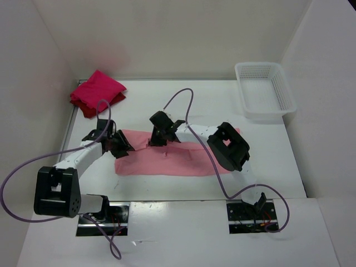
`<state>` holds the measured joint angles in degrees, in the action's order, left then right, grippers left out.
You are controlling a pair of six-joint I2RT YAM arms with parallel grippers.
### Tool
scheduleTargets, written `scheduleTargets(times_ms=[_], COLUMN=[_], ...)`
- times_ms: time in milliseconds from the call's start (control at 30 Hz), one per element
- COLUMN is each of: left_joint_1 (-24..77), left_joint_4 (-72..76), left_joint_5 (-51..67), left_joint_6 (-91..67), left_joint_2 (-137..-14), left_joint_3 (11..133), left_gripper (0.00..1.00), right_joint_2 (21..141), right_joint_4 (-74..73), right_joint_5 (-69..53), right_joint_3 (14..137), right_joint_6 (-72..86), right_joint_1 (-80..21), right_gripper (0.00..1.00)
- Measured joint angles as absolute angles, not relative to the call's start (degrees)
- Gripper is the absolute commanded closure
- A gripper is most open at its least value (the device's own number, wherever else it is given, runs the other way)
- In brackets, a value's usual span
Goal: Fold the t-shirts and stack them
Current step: Fold the other side of the tshirt into a rectangle
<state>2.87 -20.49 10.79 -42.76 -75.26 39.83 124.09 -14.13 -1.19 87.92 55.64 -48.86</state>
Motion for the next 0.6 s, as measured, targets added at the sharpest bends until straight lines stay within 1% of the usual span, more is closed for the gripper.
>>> scheduleTargets(times_ms=[67,100,167,200,233,333,367,500,533,600], left_joint_1=[2.9,2.9,2.9,2.9,2.9,2.9,2.9,2.9,2.9,2.9], left_joint_4=[-19.1,-18.5,-17.2,-16.5,-15.8,-14.5,-14.2,-13.5,-13.2,-12.8], left_joint_5=[10.8,10.8,10.5,10.3,10.3,9.8,9.6,9.4,9.4,9.4], left_joint_6=[-43.6,-43.9,-44.2,-44.4,-44.5,-45.3,-45.4,-45.4,-45.4,-45.4], left_joint_2=[-76.2,-76.6,-77.3,-77.7,-78.3,-80.7,-81.4,-82.7,-82.8,-83.1], left_joint_3=[39.8,39.8,39.8,39.8,39.9,40.2,40.3,41.5,41.8,42.5], left_gripper=[0.51,0.53,0.56,0.56,0.6,0.66,0.7,0.78,0.82,0.83], right_joint_2=[124.1,124.1,124.0,123.9,123.7,122.6,122.2,120.2,119.6,118.8], right_joint_4=[-14.2,-14.2,-14.1,-14.1,-14.2,-14.2,-14.2,-14.1,-14.2,-14.2], right_joint_5=[-1.2,-1.2,-1.3,-1.4,-1.4,-1.4,-1.4,-1.4,-1.4,-1.5], right_joint_3=[87.7,87.7,87.7,87.6,87.6,86.5,86.1,84.3,83.7,82.7], right_joint_6=[55.6,55.6,55.6,55.6,55.5,55.4,55.4,55.2,55.0,55.0], right_joint_1=[-48.9,-48.9,-48.9,-48.9,-48.9,-48.9,-48.9,-48.9,-48.9,-48.9], right_gripper=[0.81,0.77,0.75,0.75,0.73,0.73,0.73,0.72,0.74,0.76])
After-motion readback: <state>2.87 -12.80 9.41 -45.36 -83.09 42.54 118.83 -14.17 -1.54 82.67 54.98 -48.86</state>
